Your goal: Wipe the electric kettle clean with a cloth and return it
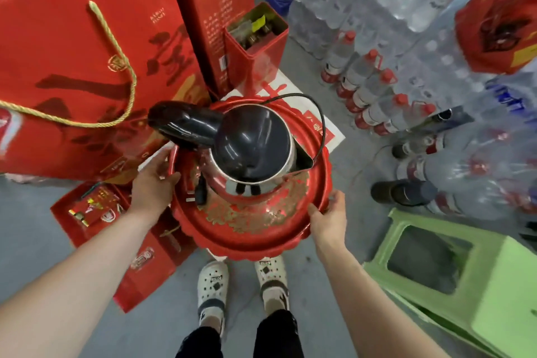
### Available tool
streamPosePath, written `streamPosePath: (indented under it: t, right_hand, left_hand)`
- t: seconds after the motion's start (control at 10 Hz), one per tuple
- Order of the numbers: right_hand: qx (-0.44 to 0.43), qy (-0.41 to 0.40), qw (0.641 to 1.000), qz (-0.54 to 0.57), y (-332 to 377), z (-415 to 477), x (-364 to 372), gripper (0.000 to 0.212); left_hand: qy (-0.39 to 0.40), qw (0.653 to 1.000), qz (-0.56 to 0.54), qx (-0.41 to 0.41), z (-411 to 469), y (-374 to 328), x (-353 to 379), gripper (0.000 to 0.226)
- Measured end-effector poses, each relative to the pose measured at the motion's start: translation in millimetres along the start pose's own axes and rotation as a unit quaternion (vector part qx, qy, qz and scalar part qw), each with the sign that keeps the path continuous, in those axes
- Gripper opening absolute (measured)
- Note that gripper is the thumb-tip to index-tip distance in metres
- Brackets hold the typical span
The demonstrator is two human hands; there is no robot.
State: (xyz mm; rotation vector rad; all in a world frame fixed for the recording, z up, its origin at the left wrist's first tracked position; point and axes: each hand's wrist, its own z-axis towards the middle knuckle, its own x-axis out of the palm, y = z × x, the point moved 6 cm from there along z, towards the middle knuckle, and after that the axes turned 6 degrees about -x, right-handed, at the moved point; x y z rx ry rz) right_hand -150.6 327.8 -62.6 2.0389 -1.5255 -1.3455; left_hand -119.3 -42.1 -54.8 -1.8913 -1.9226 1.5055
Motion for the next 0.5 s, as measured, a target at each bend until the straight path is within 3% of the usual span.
streamPosePath:
  t: [0.2,0.3,0.4,0.5]
  right_hand:
    - [0.022,0.014,0.999,-0.048,-1,-14,17,0.031]
    - [0.016,0.058,0.994,-0.09,14,-20,8,0.048]
    - [-0.043,-0.03,0.998,-0.042,56,-28,-40,0.077]
    - [-0.197,-0.132,0.965,0.109,139,-63,-114,0.048]
  left_hand:
    - [0.004,1.0,-0.007,0.022,20,-13,-2,0.059]
    - [-0.018,1.0,-0.001,0.02,19,-13,-3,0.058]
    - [-0.029,0.999,-0.04,0.007,16,1,-9,0.06]
    - [-0.047,0.998,0.025,0.031,-6,18,-26,0.058]
